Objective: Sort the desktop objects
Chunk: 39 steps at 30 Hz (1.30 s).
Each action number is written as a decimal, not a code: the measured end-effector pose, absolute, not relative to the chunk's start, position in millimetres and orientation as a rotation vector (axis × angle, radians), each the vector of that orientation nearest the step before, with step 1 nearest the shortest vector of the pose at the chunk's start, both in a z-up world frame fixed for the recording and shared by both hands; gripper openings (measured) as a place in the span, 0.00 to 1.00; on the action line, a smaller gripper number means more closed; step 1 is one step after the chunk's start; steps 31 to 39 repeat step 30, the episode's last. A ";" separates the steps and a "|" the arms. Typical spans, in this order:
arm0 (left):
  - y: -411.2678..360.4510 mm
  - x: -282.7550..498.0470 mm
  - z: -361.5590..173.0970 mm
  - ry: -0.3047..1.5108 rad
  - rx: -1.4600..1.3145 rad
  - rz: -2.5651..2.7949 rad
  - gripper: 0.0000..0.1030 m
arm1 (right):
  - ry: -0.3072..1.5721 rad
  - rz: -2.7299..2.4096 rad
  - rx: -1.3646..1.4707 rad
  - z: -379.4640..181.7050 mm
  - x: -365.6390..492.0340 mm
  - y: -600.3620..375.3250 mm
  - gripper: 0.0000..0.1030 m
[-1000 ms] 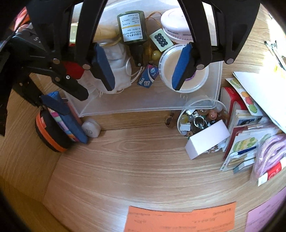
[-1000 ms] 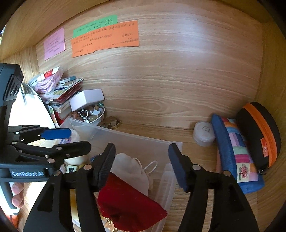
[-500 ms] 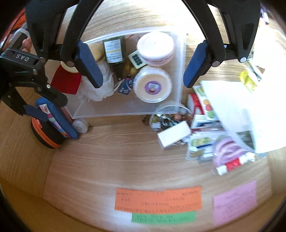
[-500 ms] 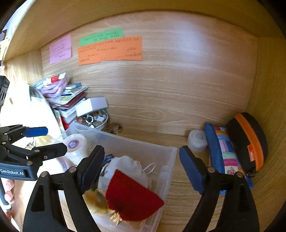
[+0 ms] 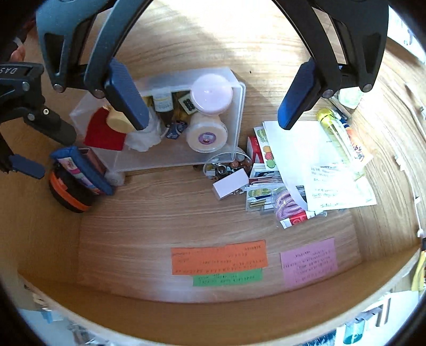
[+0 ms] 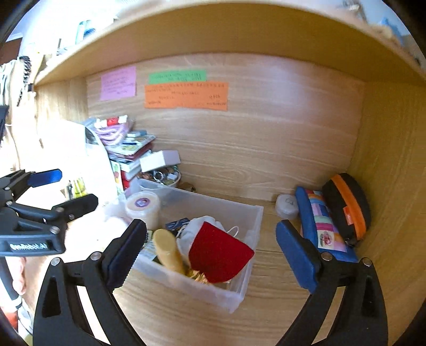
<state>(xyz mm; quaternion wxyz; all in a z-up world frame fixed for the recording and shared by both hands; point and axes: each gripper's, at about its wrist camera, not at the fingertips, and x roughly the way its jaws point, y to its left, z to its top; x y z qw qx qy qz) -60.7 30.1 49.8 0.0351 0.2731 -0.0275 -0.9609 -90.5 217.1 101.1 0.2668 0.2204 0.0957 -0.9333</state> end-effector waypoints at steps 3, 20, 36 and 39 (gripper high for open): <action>32.7 -43.4 50.9 -0.063 0.817 -2.980 0.98 | 0.248 -2.547 0.557 104.9 -71.2 222.6 1.00; 37.8 -4.9 33.5 0.076 0.827 -3.025 0.99 | 0.213 -2.625 0.531 92.4 -10.2 233.8 1.00; 45.7 -3.0 32.3 0.020 0.805 -3.061 0.99 | 0.198 -2.638 0.539 88.8 -10.5 238.5 1.00; 45.7 -3.0 32.3 0.020 0.805 -3.061 0.99 | 0.198 -2.638 0.539 88.8 -10.5 238.5 1.00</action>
